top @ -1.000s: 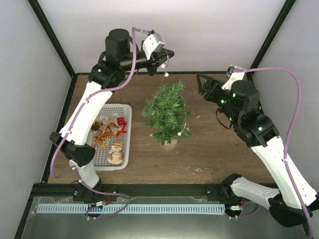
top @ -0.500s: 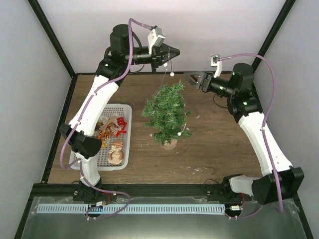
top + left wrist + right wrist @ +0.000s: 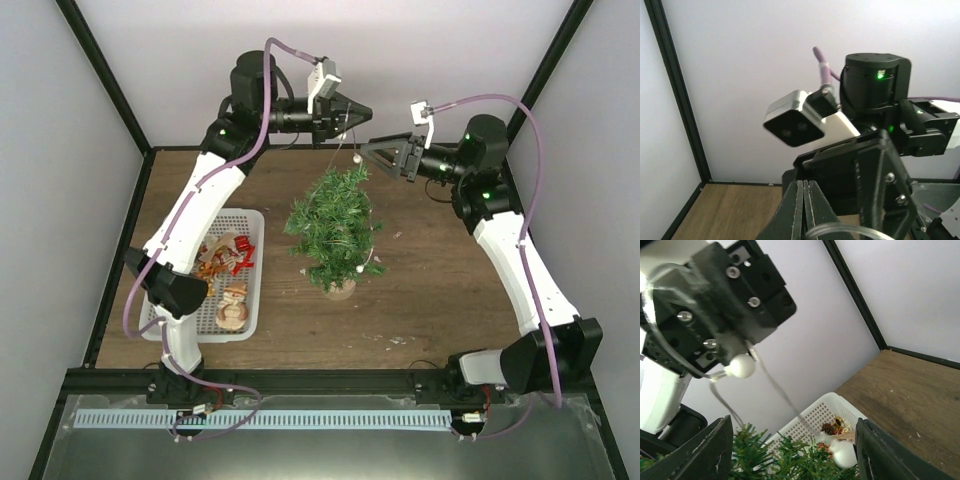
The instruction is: Decorate the small christmas tree
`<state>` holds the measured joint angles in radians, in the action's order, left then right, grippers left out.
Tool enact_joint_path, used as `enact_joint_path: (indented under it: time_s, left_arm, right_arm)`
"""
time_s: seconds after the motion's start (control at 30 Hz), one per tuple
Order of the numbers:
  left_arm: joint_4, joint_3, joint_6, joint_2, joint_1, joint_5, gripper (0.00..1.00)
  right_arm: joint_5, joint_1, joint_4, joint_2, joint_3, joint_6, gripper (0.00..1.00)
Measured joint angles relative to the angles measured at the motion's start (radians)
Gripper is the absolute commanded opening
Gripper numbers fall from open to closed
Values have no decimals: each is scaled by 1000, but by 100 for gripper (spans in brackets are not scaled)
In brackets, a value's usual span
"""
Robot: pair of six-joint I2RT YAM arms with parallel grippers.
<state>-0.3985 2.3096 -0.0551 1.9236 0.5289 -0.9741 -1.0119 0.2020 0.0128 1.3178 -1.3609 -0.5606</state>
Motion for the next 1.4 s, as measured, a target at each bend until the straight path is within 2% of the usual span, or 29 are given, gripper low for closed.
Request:
enact_joint_path:
  time_s: [0.3, 0.57, 0.83, 1.4]
  left_arm:
    - [9, 8, 28, 6, 11, -12, 1]
    - [17, 8, 48, 21, 12, -26, 2]
    - [21, 13, 53, 49, 14, -26, 2]
    - [48, 35, 76, 61, 14, -32, 3]
  right_arm:
    - [-11, -2, -22, 81, -5, -11, 59]
    - [-30, 11, -52, 154, -88, -39, 57]
    - [-32, 31, -43, 162, -106, -26, 63]
    - [-25, 47, -55, 165, -104, -24, 60]
